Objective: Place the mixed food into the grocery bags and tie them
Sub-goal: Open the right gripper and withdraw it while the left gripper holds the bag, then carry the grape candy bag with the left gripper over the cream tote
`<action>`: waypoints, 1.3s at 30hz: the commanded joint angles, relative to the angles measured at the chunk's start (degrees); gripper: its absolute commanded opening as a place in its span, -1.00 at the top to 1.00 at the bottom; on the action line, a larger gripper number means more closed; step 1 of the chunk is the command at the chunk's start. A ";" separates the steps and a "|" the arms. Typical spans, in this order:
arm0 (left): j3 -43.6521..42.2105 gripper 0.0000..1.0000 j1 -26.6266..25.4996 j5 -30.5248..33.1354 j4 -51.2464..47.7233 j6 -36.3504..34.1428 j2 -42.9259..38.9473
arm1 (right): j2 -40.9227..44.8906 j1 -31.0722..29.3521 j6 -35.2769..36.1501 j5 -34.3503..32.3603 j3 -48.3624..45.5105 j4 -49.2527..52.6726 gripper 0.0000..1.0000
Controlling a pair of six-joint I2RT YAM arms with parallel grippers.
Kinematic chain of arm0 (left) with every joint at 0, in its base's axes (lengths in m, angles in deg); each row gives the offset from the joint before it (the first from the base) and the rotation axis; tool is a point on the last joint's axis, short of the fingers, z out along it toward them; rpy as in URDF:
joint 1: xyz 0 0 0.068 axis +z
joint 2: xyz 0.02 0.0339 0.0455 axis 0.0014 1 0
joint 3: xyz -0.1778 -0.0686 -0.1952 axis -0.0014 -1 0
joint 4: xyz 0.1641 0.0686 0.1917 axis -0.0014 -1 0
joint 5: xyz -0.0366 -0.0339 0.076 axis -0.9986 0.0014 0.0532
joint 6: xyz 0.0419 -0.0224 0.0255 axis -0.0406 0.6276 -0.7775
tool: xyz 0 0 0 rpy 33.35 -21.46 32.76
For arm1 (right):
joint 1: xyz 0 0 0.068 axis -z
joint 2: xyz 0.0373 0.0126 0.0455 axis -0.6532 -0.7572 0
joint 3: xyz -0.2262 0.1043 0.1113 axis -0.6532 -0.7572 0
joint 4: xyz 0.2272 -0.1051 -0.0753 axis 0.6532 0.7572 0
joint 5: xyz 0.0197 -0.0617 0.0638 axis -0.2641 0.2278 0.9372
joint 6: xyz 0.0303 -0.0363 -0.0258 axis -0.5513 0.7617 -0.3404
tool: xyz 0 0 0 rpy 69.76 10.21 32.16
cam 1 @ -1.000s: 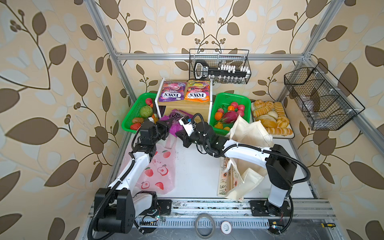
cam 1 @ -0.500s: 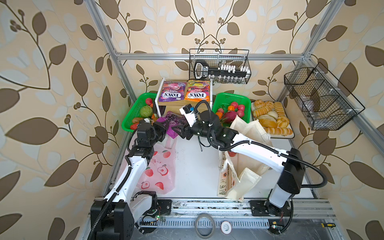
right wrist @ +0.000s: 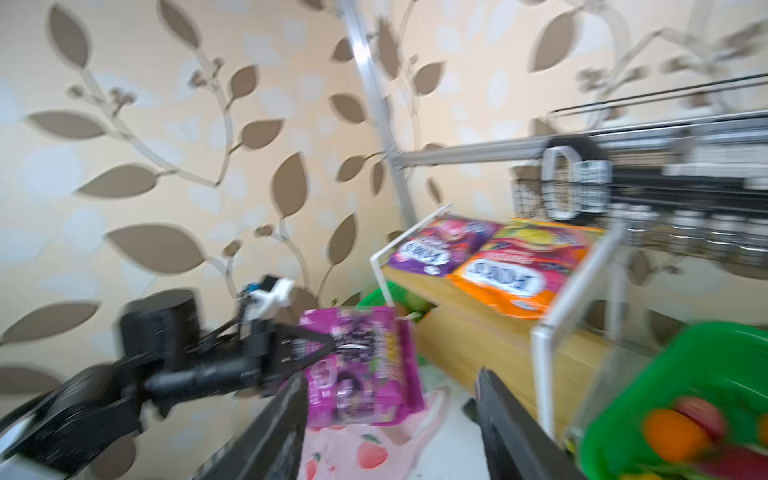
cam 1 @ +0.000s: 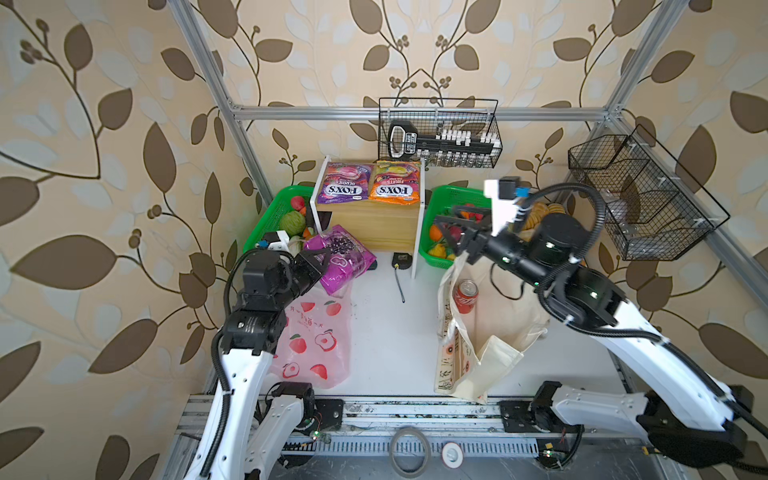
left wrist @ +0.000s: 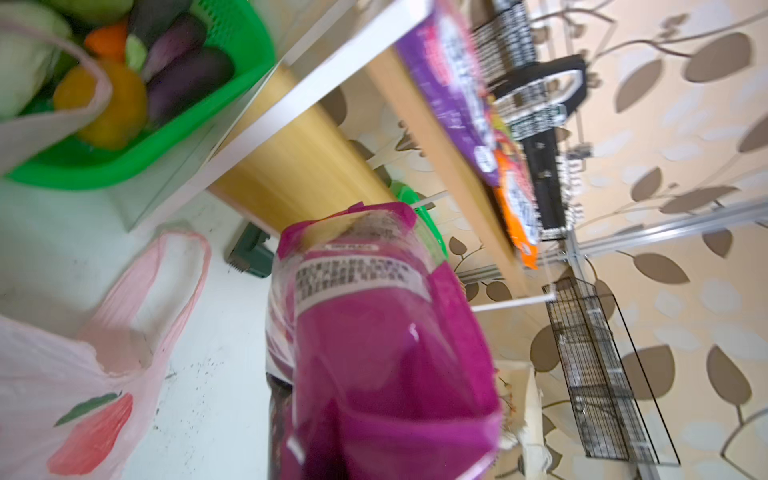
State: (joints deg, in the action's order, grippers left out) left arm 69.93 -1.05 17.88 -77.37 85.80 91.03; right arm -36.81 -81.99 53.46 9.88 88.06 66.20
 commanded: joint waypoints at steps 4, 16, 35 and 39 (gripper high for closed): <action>8.15 1.00 -2.83 -17.78 8.15 -5.14 0.93 | 8.03 20.60 -7.32 0.08 -5.64 20.31 -0.33; 25.42 1.00 -35.40 -13.76 0.67 -15.44 19.26 | 7.59 36.55 -2.75 4.89 -15.21 37.85 -0.49; 43.11 1.00 -52.05 2.44 -5.87 -19.36 30.16 | 10.95 36.64 -2.01 11.89 -20.79 36.38 0.19; 42.88 1.00 -52.30 -3.43 -2.60 -15.28 31.10 | 12.32 36.64 -3.03 14.46 -19.55 34.38 0.55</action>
State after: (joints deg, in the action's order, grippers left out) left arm 109.28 -53.09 18.27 -88.82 68.36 124.31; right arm -25.91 -45.47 50.86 20.67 67.23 102.44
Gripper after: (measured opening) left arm 0.142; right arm 0.252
